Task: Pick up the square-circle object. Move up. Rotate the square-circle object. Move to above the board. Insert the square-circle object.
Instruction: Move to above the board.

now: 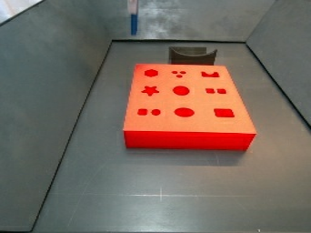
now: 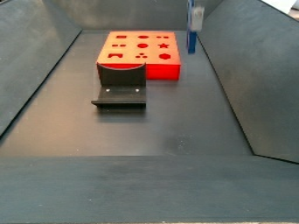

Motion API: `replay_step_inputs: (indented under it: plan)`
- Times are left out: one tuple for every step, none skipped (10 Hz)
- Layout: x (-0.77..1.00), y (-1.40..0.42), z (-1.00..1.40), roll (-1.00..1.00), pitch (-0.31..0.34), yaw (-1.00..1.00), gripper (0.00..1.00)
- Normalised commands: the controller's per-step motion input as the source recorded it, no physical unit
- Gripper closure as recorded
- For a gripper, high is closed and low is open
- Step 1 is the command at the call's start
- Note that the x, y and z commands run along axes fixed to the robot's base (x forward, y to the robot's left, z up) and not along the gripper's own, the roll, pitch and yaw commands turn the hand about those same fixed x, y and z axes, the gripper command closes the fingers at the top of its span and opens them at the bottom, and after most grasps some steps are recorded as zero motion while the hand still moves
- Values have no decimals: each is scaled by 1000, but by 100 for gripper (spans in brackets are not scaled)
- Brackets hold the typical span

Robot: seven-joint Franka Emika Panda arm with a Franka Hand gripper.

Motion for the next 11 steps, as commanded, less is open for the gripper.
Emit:
replay_step_inputs:
  plan:
    - [33, -21, 1000, -80, 89, -34, 100]
    - [33, -19, 1000, -76, 89, -33, 100]
    - [33, -16, 1000, -68, 90, -29, 100]
    - [35, -14, 1000, -64, 90, -27, 100]
    - [35, -10, 1000, -58, 93, -23, 100]
    - [31, -8, 877, -54, 92, -22, 100]
    - [26, -5, 707, -50, 93, -20, 100]
    - [20, -2, 477, -46, 94, -18, 100]
    - [18, 0, 308, -43, 91, -16, 100]
    - [182, -1000, 138, 24, -3, 1000, 100]
    - [185, -1000, 108, 27, -4, 1000, 100]
